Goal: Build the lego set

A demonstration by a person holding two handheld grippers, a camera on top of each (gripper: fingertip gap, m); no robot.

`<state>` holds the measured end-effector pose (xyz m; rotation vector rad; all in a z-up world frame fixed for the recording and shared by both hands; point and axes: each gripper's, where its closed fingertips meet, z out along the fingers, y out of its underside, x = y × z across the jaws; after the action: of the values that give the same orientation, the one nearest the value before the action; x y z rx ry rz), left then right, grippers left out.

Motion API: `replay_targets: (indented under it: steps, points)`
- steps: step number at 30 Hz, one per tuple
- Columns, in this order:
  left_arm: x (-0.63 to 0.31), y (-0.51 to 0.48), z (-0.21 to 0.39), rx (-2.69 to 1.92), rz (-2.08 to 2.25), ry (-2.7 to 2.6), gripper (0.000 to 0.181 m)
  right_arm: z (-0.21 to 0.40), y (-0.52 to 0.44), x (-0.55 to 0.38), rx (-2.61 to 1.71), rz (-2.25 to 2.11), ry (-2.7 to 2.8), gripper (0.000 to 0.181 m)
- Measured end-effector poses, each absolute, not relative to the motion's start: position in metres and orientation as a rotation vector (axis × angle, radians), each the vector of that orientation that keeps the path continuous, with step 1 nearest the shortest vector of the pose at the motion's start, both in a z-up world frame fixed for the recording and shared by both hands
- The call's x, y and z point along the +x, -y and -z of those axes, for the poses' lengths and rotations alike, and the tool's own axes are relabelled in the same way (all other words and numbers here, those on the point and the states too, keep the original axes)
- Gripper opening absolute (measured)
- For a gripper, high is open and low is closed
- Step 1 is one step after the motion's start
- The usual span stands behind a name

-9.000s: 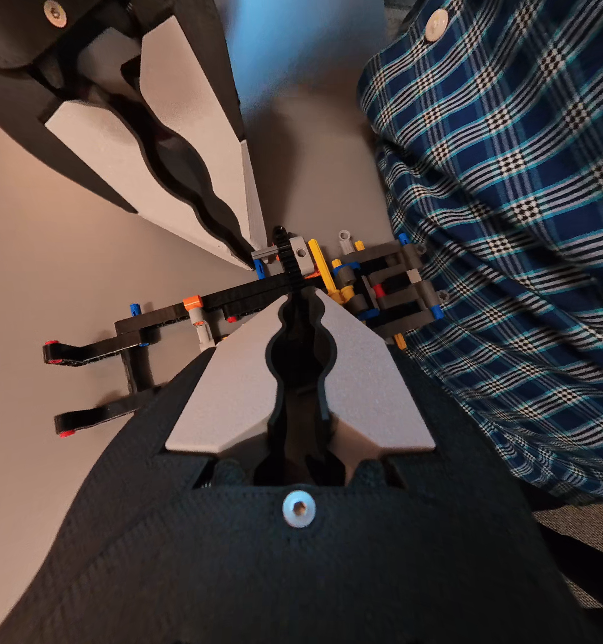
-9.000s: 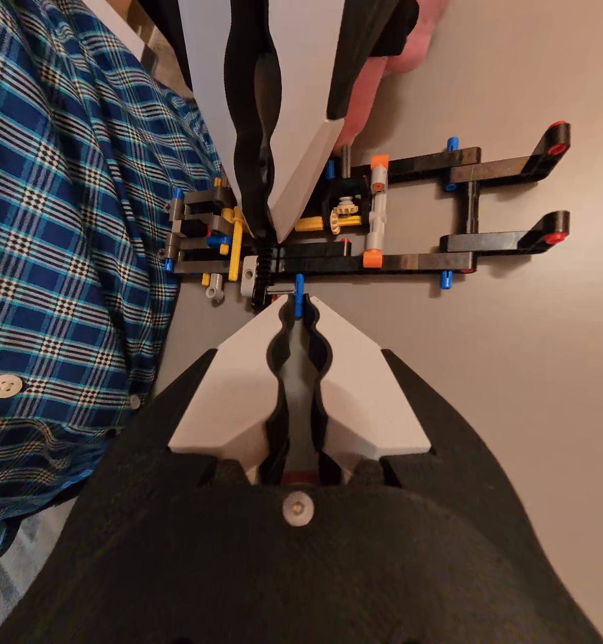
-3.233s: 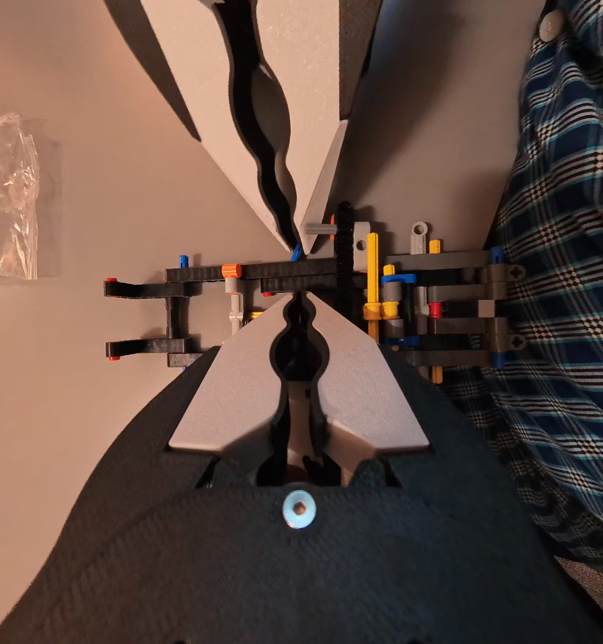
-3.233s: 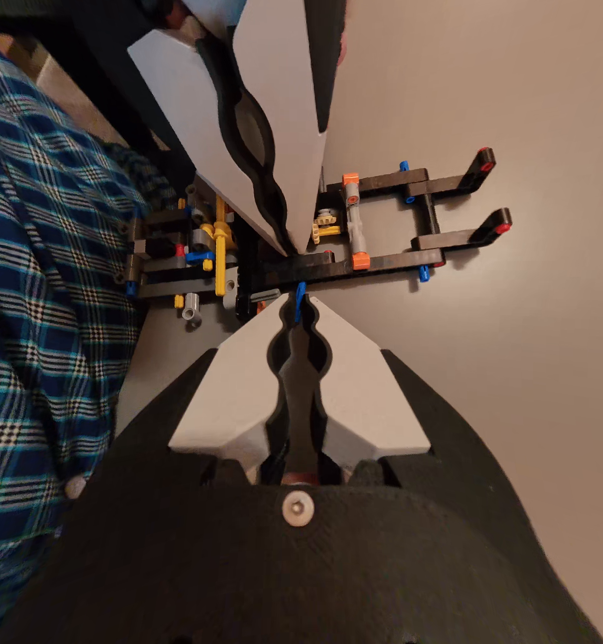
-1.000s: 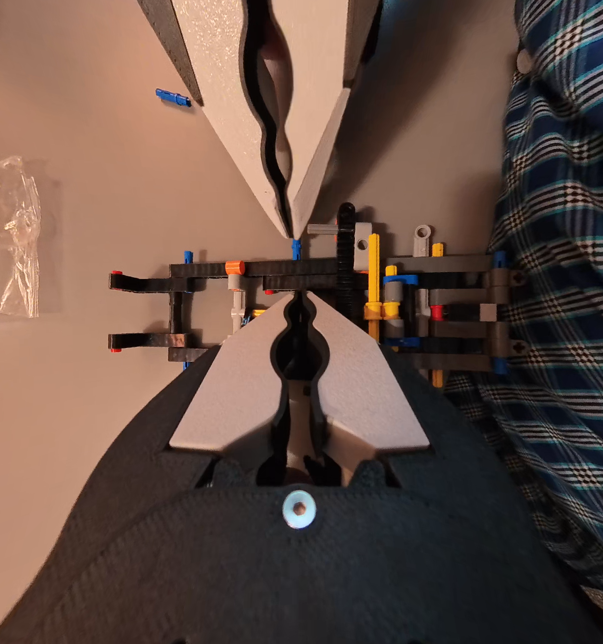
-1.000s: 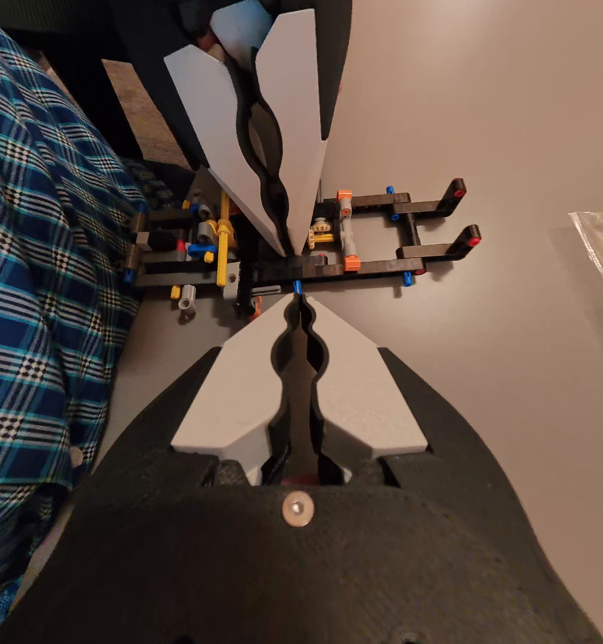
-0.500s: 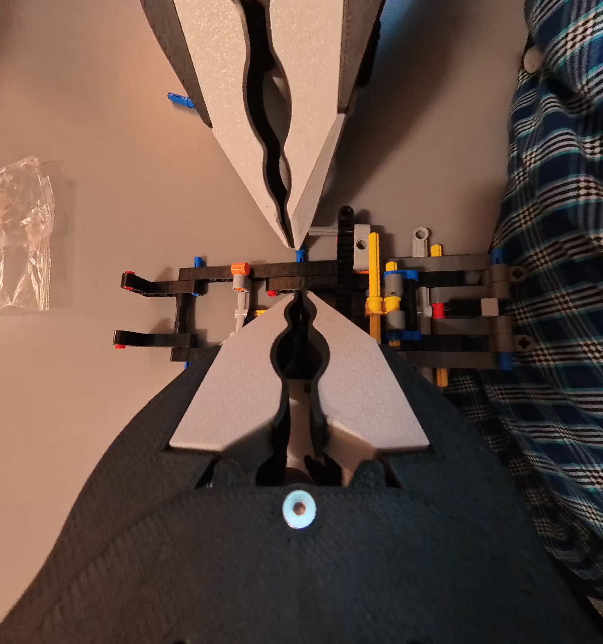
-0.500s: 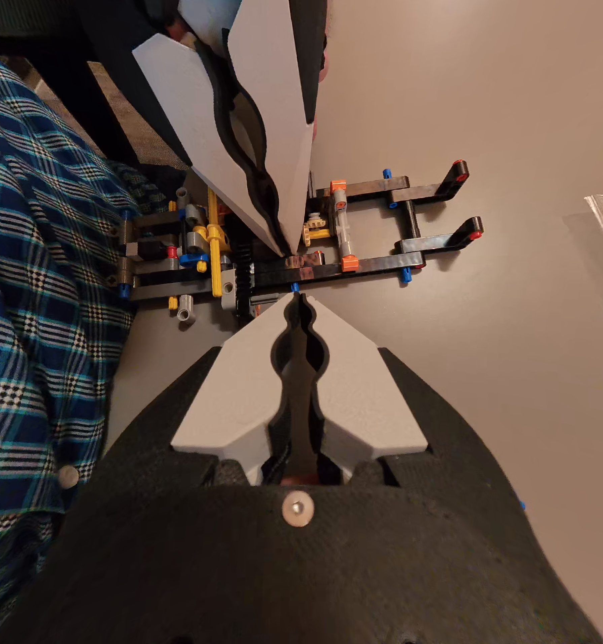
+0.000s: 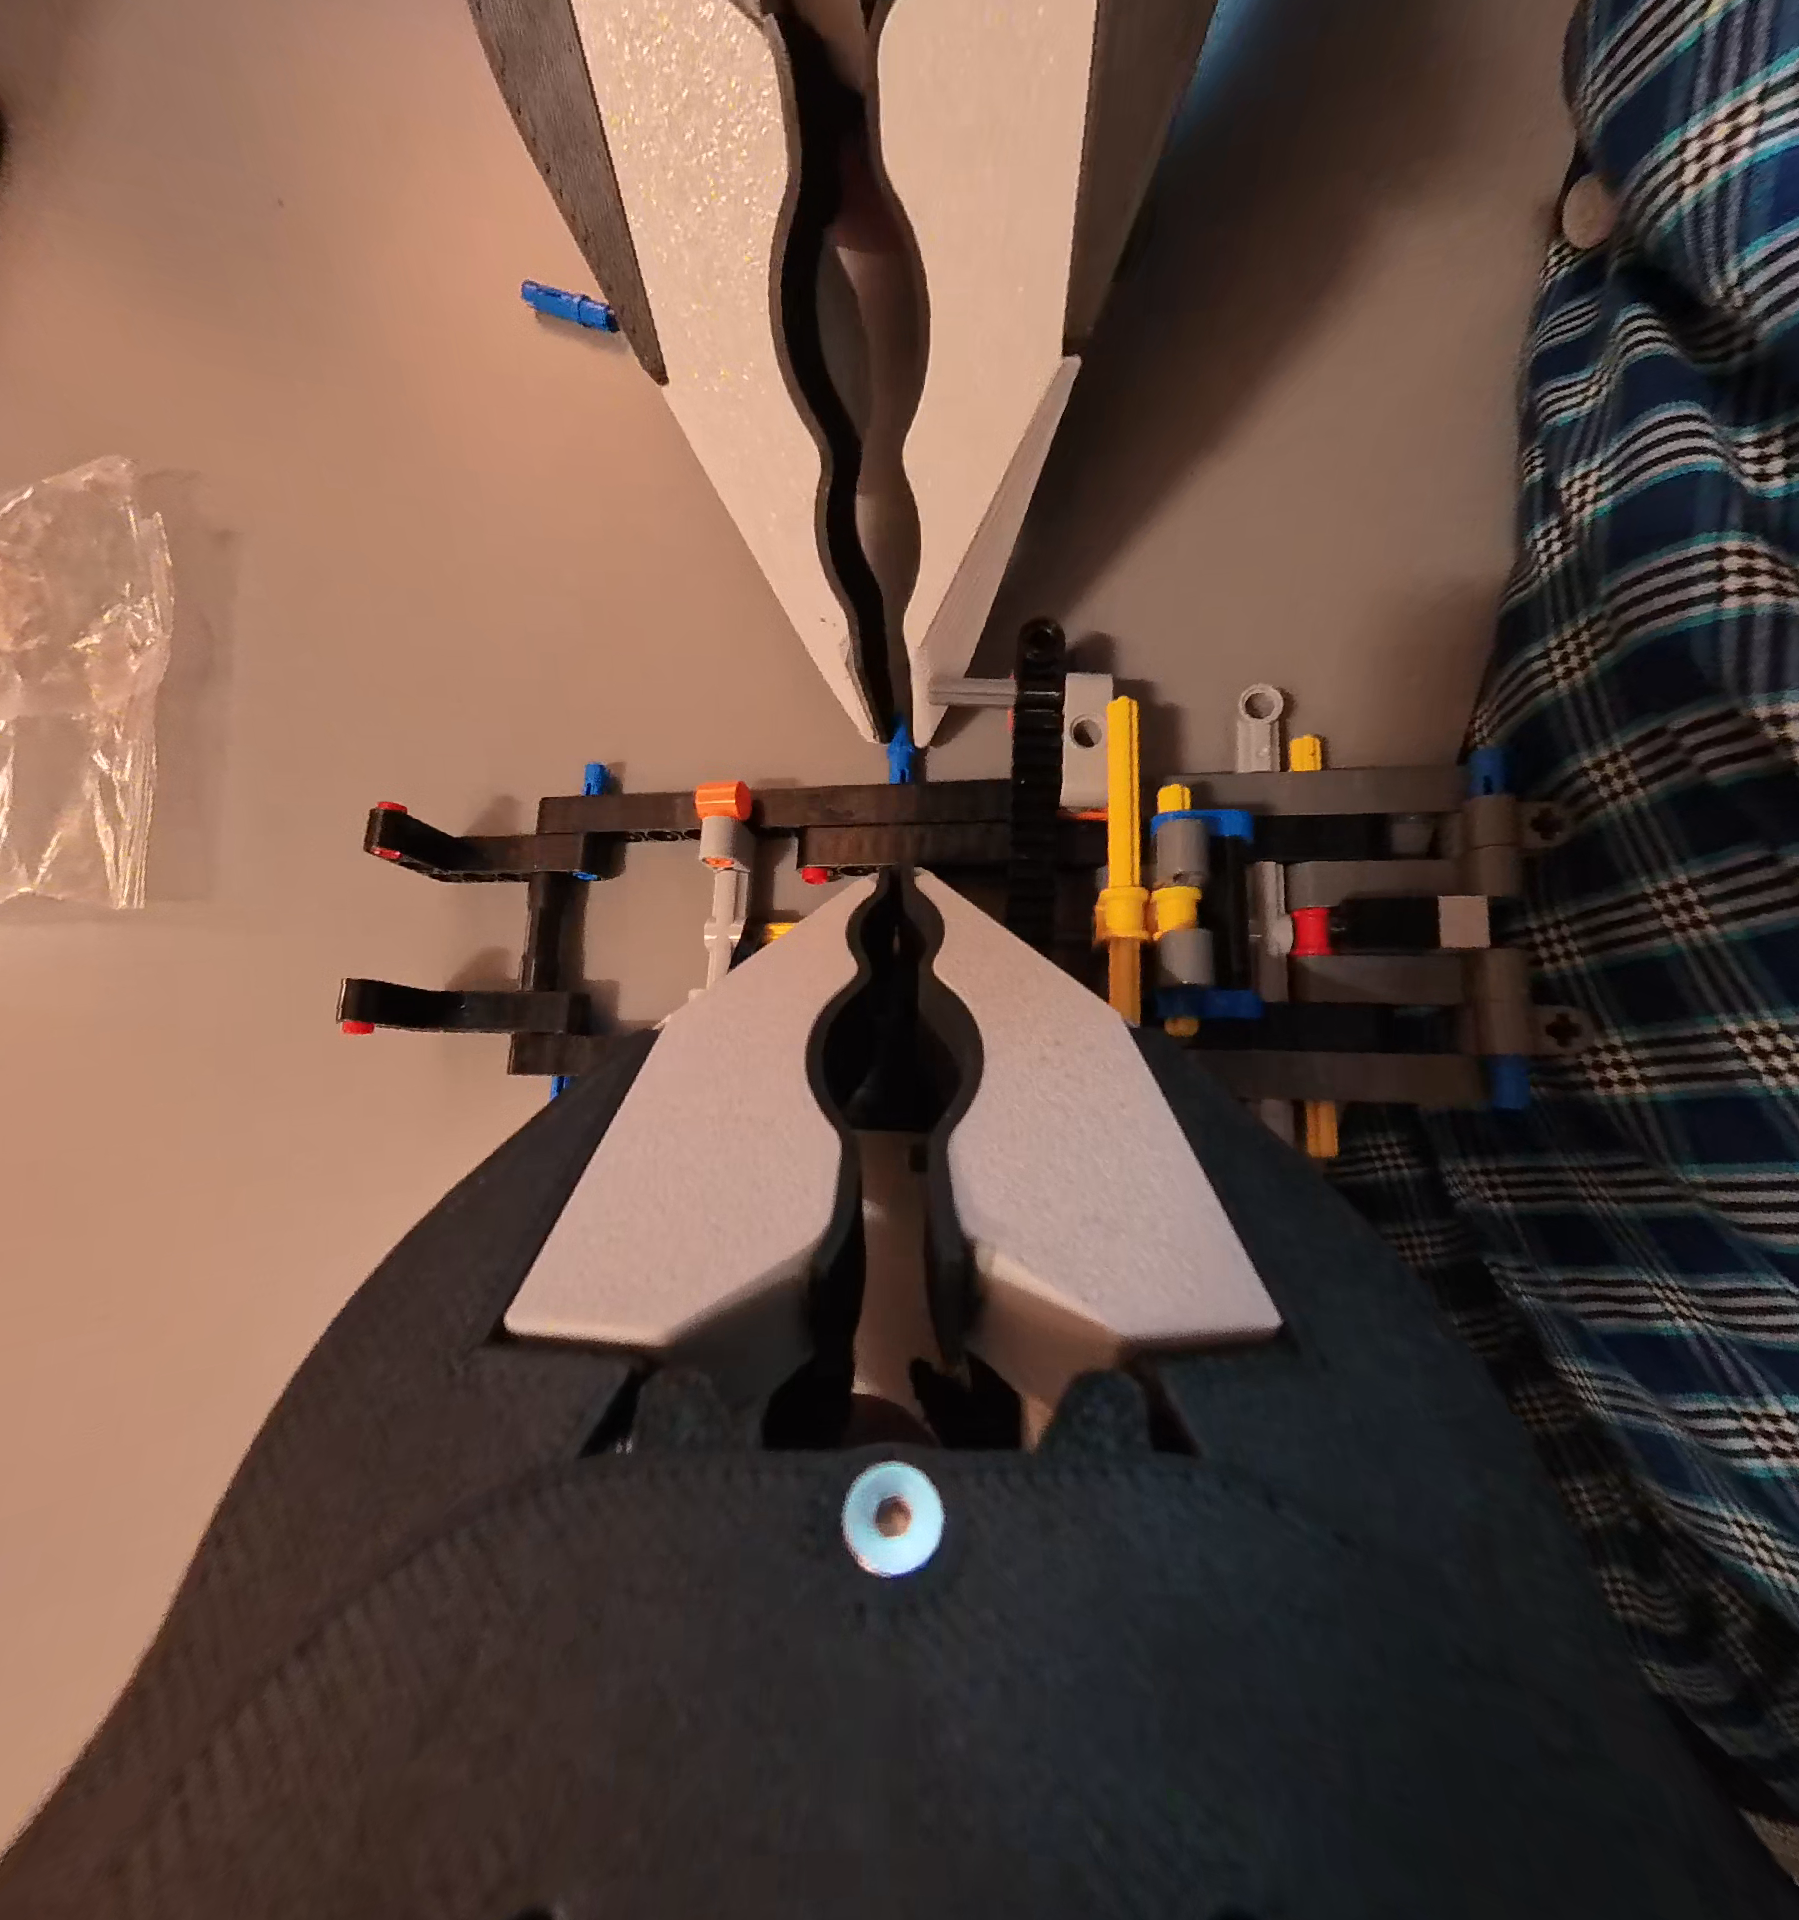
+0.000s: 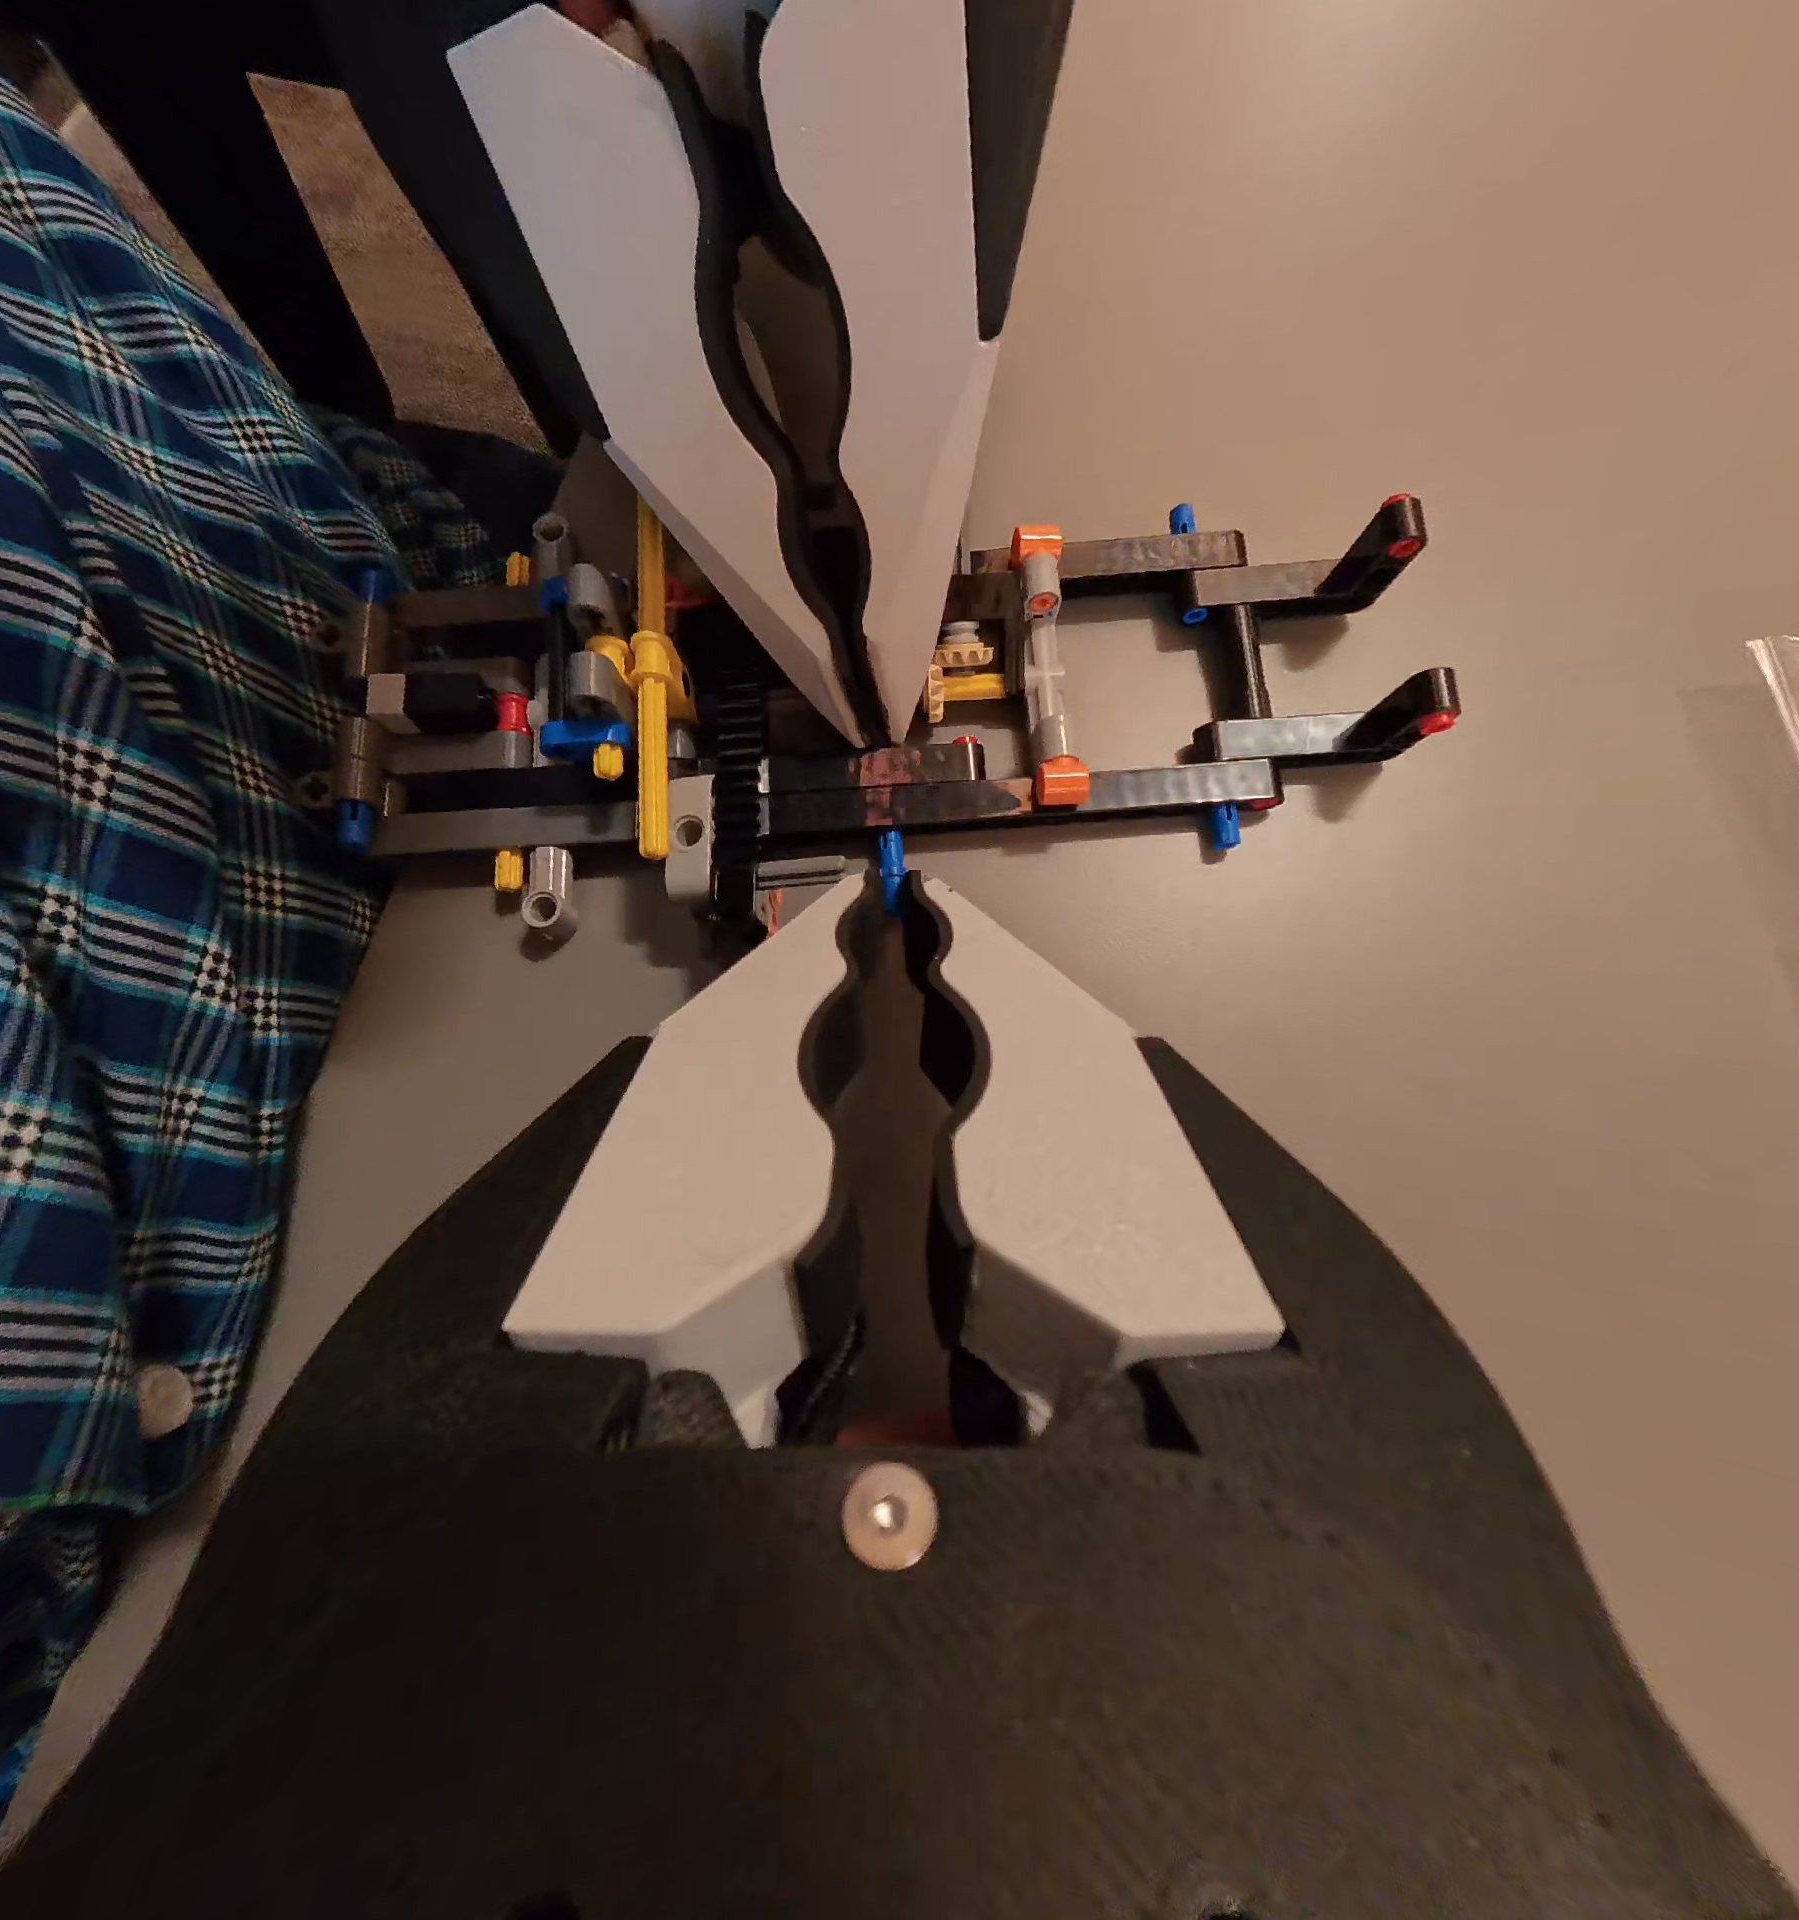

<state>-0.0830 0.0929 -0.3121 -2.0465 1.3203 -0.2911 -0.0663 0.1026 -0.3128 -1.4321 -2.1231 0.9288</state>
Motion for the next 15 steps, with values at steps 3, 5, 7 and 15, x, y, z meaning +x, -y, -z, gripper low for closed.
replay_targets:
  steps: [3,5,7,15]
  points:
    - [-0.0829,-0.0932,0.3126,-2.048,0.301,-1.315,0.0,0.3134,-0.1031,-0.0668,-1.471,-0.934,2.127,0.001]
    - [-0.083,-0.0933,0.3129,-2.05,0.314,-1.303,0.0,0.3139,-0.1031,-0.0671,-1.489,-0.938,2.137,0.001]
    - [-0.0831,-0.0933,0.3133,-2.051,0.32,-1.298,0.0,0.3143,-0.103,-0.0679,-1.494,-0.935,2.149,0.001]
    - [-0.0828,-0.0939,0.3143,-2.043,0.326,-1.28,0.0,0.3152,-0.1029,-0.0715,-1.515,-0.994,2.11,0.001]
